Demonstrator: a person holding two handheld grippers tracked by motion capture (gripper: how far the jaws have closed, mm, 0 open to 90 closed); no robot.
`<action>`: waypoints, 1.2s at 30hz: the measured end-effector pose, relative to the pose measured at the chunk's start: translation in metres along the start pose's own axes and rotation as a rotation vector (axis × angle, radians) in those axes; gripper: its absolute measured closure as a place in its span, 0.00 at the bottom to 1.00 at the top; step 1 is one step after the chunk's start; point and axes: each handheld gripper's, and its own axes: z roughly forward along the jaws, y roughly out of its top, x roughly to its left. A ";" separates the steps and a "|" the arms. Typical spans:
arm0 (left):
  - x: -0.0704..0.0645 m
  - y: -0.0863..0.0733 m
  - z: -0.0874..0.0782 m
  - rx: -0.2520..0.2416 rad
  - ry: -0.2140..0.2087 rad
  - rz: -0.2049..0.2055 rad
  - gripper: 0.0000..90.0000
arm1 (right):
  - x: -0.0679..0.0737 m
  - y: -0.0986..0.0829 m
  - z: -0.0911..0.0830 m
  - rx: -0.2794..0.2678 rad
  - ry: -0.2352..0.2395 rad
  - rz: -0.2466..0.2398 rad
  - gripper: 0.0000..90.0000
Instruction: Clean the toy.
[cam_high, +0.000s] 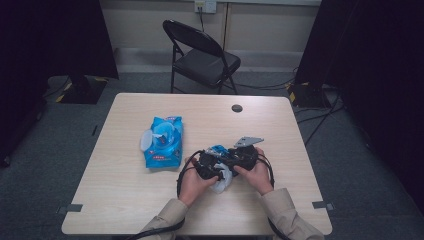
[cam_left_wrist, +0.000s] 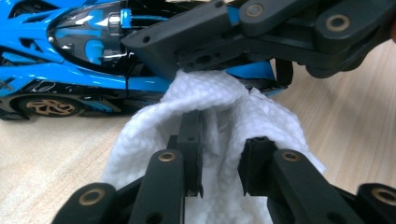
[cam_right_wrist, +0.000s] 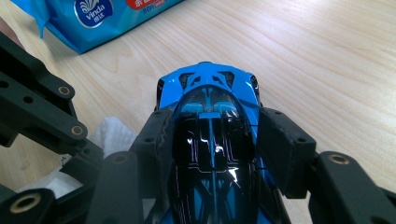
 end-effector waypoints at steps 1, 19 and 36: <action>0.000 0.000 0.000 0.001 -0.001 0.001 0.82 | 0.000 0.000 0.000 -0.001 0.000 0.000 0.52; 0.012 0.008 -0.005 0.036 0.096 -0.021 0.97 | 0.000 -0.001 0.000 -0.003 0.001 -0.004 0.53; 0.027 0.011 -0.012 0.048 0.122 -0.057 0.97 | -0.001 -0.001 0.000 -0.007 0.005 -0.005 0.53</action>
